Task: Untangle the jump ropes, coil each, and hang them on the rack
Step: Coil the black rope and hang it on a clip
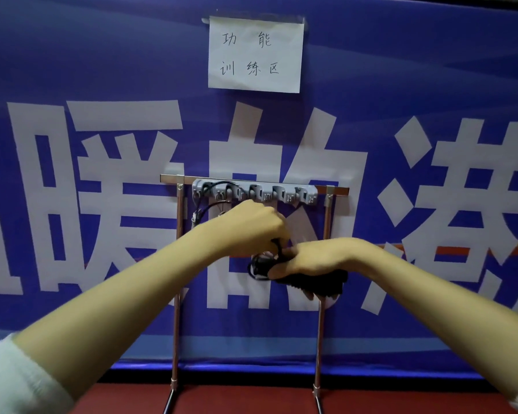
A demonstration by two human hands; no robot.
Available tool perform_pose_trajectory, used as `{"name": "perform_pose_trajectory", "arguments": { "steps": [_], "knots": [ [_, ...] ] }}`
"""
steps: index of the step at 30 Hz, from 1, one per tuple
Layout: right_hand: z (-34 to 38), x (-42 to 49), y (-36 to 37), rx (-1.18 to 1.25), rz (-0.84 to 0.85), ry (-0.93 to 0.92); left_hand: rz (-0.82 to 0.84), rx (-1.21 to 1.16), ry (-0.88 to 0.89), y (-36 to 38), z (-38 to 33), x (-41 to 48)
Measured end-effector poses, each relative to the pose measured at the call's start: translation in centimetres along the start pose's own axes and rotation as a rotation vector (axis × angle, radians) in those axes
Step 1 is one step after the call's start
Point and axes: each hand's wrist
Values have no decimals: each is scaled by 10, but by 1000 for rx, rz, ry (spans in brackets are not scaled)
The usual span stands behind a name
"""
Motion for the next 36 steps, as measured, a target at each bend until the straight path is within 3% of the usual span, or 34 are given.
{"name": "perform_pose_trajectory", "arguments": {
  "steps": [4, 6, 8, 11, 14, 18, 21, 28, 36],
  "knots": [
    [-10, 6, 2, -4, -281, -110, -264, 21, -92, 23, -5, -12],
    [-11, 8, 7, -162, -504, -101, -243, -165, -315, 32, -10, -12],
    [-12, 10, 13, -336, -716, -78, -302, -510, -538, 40, -16, -12],
    [-14, 15, 15, -535, -932, -41, -356, -1054, -727, 44, -20, -14],
    [-14, 18, 14, -698, -1023, -13, -232, -1634, -765, 36, -18, -16],
    [-11, 19, 12, -776, -1063, -22, -97, -2099, -806, 34, -10, -12],
    [-10, 18, 11, -797, -1079, -27, -53, -2150, -892, 40, -8, -10],
    [-15, 20, 8, -806, -1169, -24, -210, -2230, -938, 43, -14, -5],
    [-14, 19, 8, -747, -1150, 9, -275, -2015, -834, 45, -15, -1]
  ]
}}
Point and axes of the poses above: each hand's wrist, its own x-axis towards the middle knuckle, its own y-axis out of the palm, z = x × y, and after that the axes turned 3 degrees about y, right-handed
